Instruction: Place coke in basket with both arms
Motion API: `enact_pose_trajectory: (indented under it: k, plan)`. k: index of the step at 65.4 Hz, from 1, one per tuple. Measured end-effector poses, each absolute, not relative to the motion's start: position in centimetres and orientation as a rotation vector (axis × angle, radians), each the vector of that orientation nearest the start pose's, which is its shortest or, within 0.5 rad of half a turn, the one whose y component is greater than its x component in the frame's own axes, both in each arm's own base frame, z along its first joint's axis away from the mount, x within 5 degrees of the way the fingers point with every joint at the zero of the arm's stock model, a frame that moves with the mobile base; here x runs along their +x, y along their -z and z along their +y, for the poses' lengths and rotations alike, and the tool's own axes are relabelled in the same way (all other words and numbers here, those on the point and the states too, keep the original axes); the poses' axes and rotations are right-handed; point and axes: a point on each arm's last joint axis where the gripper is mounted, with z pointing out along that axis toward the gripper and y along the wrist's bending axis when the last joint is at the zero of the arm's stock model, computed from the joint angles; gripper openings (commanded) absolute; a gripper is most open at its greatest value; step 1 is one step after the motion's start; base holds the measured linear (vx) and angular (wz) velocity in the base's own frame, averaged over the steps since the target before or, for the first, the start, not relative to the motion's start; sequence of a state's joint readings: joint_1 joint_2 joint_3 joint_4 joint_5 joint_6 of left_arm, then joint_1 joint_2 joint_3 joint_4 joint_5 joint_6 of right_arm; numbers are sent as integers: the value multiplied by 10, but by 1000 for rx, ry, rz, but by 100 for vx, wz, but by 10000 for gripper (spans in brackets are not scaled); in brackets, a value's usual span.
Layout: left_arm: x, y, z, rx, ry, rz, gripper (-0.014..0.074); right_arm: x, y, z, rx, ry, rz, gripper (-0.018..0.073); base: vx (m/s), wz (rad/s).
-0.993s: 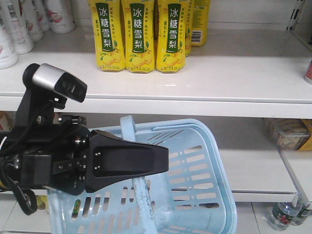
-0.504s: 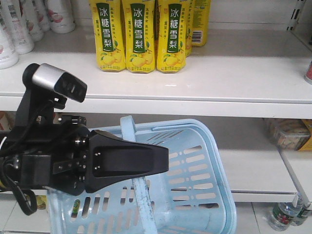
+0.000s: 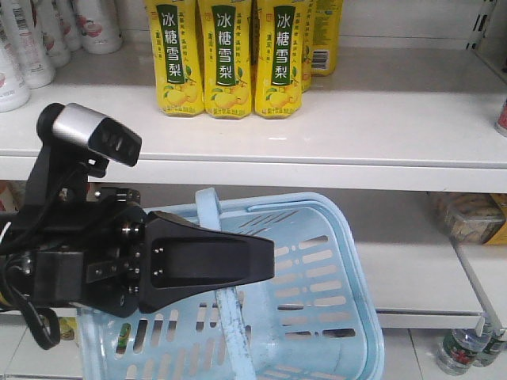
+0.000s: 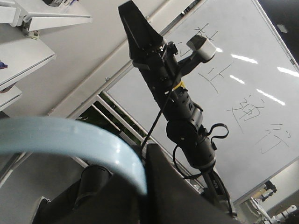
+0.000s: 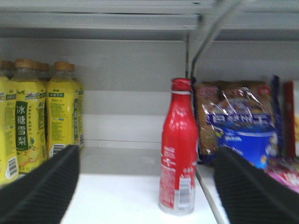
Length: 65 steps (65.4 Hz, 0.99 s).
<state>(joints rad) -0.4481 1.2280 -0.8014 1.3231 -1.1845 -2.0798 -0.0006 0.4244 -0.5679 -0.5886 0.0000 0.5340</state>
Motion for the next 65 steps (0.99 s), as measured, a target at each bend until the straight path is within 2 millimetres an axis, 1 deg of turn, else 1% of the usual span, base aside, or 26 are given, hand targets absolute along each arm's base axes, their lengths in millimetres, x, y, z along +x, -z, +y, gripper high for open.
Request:
enact_pose_trajectory:
  k: [9,20,26,36,42,51,65]
  plan:
    - [167,-347,-171,595,1916,1753,-6,111,-385,1,-65,66,1380,646,0,0]
    - [167,-347,-171,595,1916,1753,-6,136,-409,0,-65,78,1398,626,0,0]
    - [167,-347,-171,595,1916,1753,-6,150,-422,-2,-46,96,1422,623,0,0]
    - [167,-347,-171,595,1916,1753,-6,173,-436,-9,-3,137,1469,619,0,0]
    - [167,-347,-171,596,1915,1753,-6,189,-439,-13,13,152,1497,616,0,0]
    - [167,-347,-171,596,1915,1753,-6,207,-442,-18,37,175,1530,612,0,0]
    - [167,-347,-171,597,1915,1754,-6,238,-436,-29,66,204,1586,603,0,0]
